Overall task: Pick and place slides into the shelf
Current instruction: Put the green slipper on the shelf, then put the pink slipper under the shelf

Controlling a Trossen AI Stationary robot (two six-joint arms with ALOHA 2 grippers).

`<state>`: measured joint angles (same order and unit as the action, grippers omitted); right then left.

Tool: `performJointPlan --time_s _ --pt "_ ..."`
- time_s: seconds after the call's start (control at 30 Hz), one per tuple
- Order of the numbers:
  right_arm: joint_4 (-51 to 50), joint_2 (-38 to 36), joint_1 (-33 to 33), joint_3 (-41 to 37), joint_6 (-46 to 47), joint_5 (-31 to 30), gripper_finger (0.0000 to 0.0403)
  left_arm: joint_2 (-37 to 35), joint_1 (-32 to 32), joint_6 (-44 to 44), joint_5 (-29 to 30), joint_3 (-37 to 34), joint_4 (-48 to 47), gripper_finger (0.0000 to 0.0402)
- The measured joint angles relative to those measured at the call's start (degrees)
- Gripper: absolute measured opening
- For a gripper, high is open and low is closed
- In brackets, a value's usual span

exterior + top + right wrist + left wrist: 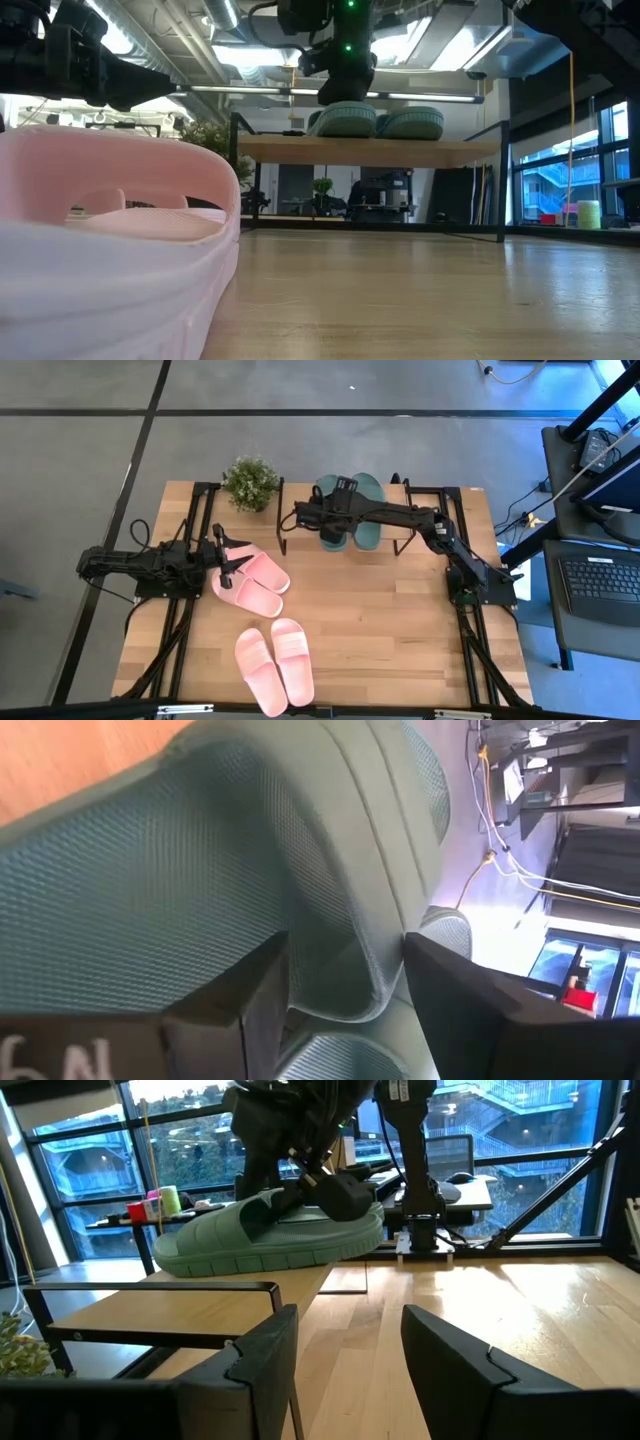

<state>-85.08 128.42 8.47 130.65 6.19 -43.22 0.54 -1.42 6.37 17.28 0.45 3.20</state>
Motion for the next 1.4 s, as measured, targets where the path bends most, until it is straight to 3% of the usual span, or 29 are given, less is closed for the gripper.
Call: performJointPlan --time_s 0.63,1.23,1.4 --pt "1.08 -0.39 -0.59 0.00 1.13 0.41 0.0195 0.00 -0.01 0.02 0.00 0.00 0.00 0.0173" --pt "-4.86 -3.63 -1.23 4.31 3.20 -0.59 0.0195 0.00 0.01 0.04 0.00 0.00 0.00 0.0173" --pt "-4.92 -6.22 -3.29 4.31 3.93 3.37 0.0195 -0.02 0.00 0.01 0.00 -0.01 0.00 0.0173"
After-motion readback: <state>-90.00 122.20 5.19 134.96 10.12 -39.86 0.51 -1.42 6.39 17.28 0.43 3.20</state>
